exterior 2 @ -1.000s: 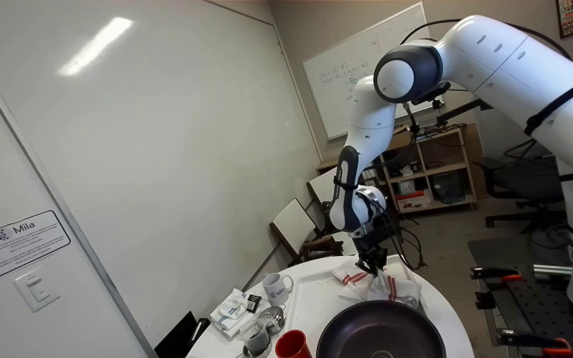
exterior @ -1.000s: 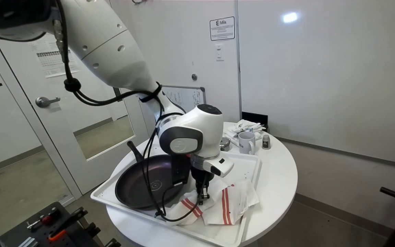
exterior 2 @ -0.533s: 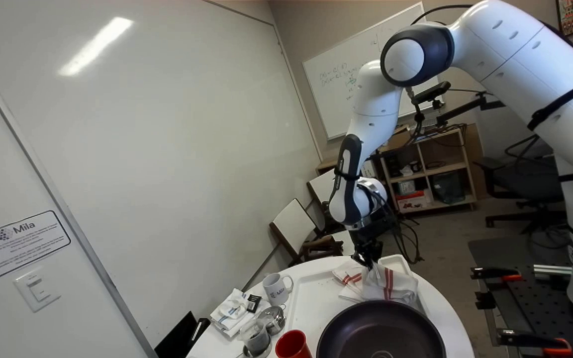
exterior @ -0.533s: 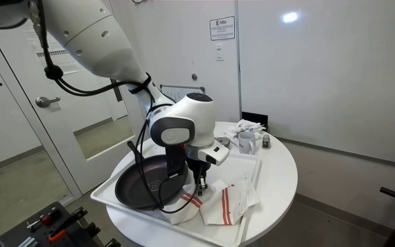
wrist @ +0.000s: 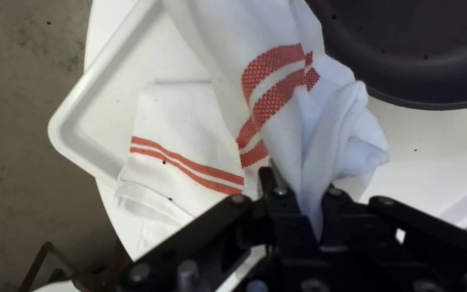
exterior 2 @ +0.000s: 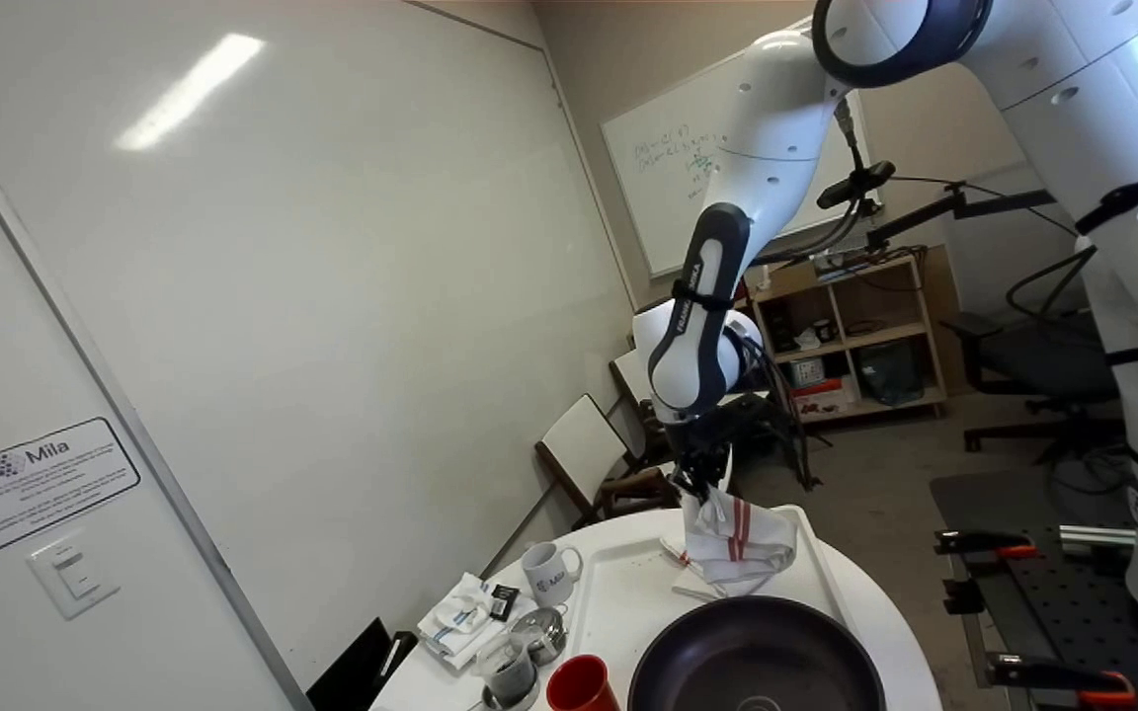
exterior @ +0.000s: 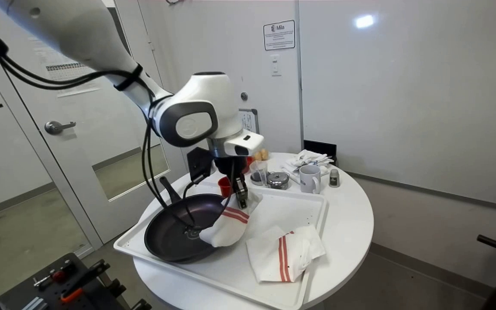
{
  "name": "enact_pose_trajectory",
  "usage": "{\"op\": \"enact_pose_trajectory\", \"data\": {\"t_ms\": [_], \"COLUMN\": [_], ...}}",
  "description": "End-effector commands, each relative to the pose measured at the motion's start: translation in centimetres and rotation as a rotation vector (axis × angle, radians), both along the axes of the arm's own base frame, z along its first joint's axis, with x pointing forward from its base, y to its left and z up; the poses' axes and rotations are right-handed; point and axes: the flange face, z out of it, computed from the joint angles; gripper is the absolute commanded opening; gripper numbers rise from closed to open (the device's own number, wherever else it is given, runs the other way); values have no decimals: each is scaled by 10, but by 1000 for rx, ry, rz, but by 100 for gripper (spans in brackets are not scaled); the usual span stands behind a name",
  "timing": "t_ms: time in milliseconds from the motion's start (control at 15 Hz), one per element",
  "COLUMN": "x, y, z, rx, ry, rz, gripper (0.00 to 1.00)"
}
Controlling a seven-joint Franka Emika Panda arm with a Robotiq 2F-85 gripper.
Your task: Wipe the pan with a towel
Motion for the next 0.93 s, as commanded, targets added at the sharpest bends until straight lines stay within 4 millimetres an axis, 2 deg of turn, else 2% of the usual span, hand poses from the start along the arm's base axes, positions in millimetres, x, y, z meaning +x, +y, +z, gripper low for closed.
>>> {"op": "enact_pose_trajectory", "data": {"t_ms": [0, 333, 600, 867], "x": [-2, 10, 10, 5], "y": [38, 95, 142, 181], "z": [35, 53, 49, 35], "rx": [-67, -104, -81, -62], "ry": [-45, -69, -74, -59], "rz": [33, 133, 235, 325], "gripper": [3, 3, 3, 3]}}
